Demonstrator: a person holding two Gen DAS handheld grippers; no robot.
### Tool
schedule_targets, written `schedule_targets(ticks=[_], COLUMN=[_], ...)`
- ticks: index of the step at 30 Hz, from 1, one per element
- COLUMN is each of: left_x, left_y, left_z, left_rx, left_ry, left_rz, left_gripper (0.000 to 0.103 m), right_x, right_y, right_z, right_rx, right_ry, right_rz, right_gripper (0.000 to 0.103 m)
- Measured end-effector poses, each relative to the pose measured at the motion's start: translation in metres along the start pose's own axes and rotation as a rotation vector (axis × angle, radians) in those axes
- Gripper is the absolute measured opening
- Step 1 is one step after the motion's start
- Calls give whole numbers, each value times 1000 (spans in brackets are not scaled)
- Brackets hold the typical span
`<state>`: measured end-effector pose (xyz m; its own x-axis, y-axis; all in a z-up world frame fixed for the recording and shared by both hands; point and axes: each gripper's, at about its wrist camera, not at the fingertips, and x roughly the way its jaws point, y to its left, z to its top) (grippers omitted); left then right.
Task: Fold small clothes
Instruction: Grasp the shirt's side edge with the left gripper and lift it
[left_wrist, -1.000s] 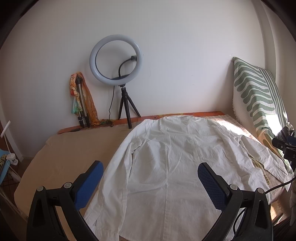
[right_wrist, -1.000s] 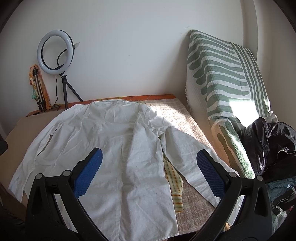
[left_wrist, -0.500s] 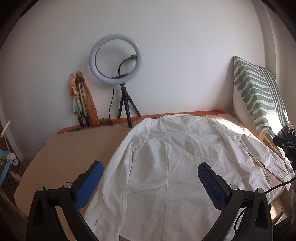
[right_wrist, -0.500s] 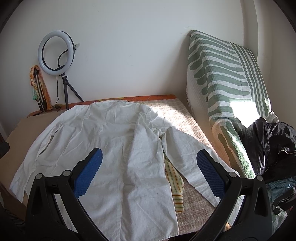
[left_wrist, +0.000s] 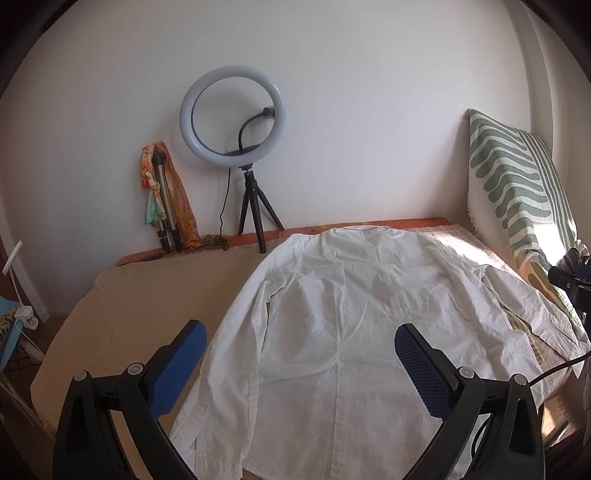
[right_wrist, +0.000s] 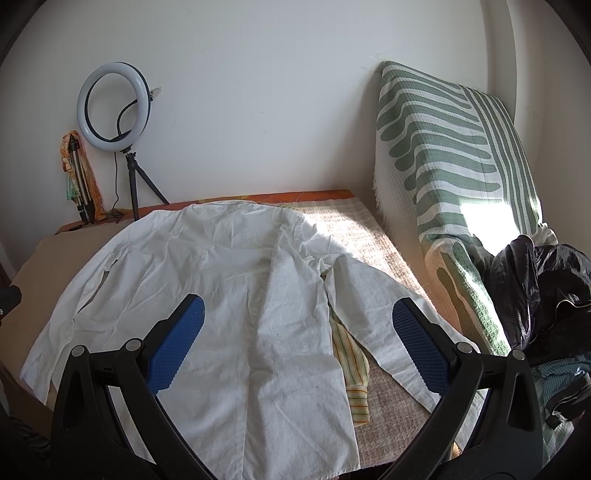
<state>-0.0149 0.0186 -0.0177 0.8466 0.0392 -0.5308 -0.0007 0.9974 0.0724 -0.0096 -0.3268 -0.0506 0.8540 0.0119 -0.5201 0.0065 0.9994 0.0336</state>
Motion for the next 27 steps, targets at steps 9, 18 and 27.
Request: schedule_targets(ticks=[9,18,27], left_x=[9,21,35], left_y=[41,99,136], left_z=[-4,-27,-64], left_rx=[-45,-99,-246], left_ry=[16,120,254], left_rz=[92,117,5], left_gripper=[102,87,70], right_x=[4,16,46], right_y=[11,71,126], right_z=[10,17,34], right_rx=[54,-62,-150], right_ry=[-11,-18,120], right_rz=[142,327,491], right_gripper=[103,103,103])
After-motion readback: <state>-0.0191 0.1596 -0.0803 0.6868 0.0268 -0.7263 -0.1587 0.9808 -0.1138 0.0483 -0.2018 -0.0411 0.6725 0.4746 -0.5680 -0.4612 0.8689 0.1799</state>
